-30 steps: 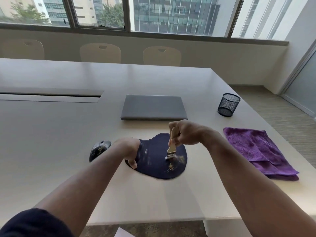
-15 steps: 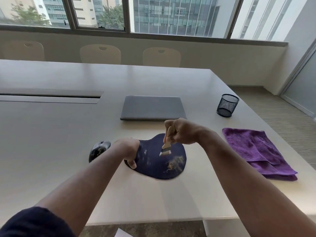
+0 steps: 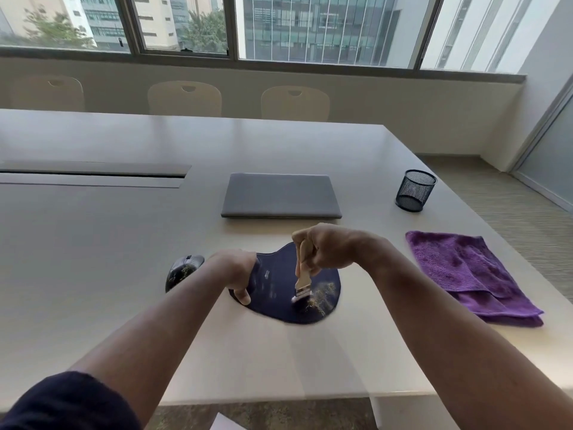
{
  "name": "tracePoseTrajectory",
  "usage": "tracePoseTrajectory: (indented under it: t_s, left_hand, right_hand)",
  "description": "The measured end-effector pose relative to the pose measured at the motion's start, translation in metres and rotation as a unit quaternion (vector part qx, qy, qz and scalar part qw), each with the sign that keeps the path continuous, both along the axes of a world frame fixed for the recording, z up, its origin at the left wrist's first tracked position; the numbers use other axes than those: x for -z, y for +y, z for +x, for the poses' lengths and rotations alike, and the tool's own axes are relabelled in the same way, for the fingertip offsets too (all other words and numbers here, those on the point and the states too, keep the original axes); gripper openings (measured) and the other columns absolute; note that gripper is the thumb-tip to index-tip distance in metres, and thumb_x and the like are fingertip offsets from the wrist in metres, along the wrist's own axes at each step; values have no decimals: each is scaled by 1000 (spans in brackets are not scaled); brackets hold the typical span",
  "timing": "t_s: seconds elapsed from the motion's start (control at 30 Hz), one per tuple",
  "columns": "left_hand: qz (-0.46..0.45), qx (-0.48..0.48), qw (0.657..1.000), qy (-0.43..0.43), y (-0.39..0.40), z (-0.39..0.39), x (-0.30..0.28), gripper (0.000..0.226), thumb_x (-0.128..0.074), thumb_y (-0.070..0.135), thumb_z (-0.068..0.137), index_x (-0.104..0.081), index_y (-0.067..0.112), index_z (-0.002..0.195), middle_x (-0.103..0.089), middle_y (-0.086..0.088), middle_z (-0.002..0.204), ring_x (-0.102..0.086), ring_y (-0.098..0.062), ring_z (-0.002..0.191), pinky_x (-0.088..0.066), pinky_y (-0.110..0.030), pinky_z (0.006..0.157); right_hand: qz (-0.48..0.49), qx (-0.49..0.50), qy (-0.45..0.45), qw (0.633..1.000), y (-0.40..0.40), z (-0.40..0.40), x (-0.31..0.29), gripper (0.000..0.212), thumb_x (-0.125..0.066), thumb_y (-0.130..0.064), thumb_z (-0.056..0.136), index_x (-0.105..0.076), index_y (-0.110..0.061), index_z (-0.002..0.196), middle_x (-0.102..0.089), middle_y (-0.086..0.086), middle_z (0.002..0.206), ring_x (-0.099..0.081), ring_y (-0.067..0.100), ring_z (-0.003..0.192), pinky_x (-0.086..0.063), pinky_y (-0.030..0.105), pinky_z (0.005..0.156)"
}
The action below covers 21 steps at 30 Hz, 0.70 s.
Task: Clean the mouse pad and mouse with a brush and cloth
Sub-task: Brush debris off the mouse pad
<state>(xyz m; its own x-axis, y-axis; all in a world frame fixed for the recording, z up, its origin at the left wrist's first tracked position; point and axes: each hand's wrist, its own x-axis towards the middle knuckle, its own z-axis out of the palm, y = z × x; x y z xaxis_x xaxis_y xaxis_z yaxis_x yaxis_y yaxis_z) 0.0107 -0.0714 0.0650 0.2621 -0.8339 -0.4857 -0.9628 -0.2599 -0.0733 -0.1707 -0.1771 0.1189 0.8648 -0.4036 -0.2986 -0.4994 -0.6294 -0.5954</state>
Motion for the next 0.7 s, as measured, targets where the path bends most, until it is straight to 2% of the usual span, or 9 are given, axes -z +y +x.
tracePoseTrajectory:
  t_s: [0.1, 0.27, 0.37, 0.43, 0.57, 0.7]
  left_hand:
    - [0, 0, 1000, 6, 1, 0, 0, 78, -87, 40, 66, -49, 18, 131, -61, -4, 125, -58, -28, 112, -49, -35, 92]
    - [-2, 1, 1000, 8, 1, -1, -1, 81, -87, 39, 67, -48, 17, 134, -60, -3, 127, -57, -27, 114, -49, -35, 93]
    - [-5, 2, 1000, 9, 0, 0, 0, 80, -88, 39, 66, -50, 17, 133, -60, -3, 127, -57, -27, 114, -48, -35, 93]
    - [-5, 5, 1000, 10, 0, 0, 1, 79, -88, 39, 65, -51, 17, 132, -61, -3, 126, -58, -27, 113, -49, -35, 93]
    - [-6, 8, 1000, 5, 0, 0, 1, 78, -87, 40, 65, -51, 17, 130, -61, -3, 124, -59, -27, 111, -49, -35, 92]
    - [-6, 2, 1000, 7, 1, 1, 1, 81, -87, 41, 65, -49, 17, 133, -60, -3, 126, -58, -27, 113, -49, -36, 94]
  right_hand:
    - [-6, 2, -25, 1000, 5, 0, -3, 27, -63, 13, 80, -57, -11, 70, -75, -2, 83, -73, 7, 77, -59, 25, 68]
    - [1, -10, -7, 1000, 13, 0, -1, 26, -64, 11, 81, -53, -12, 75, -78, 4, 88, -74, 9, 79, -61, 34, 79]
    - [0, -21, 3, 1000, 15, 0, -4, 29, -67, 10, 81, -56, -14, 72, -76, -3, 80, -74, 8, 77, -61, 31, 77]
    - [-31, -25, -25, 999, 17, 1, -6, 30, -66, 10, 80, -58, -16, 68, -74, -2, 85, -73, 12, 83, -60, 29, 76]
    - [-53, -22, -28, 998, 20, 3, -2, 14, -64, 9, 81, -59, -3, 76, -77, 1, 91, -72, 13, 87, -59, 33, 81]
    - [-23, -41, 25, 999, 19, 2, -5, 31, -66, 10, 80, -57, -17, 69, -76, -7, 84, -74, 14, 86, -61, 30, 78]
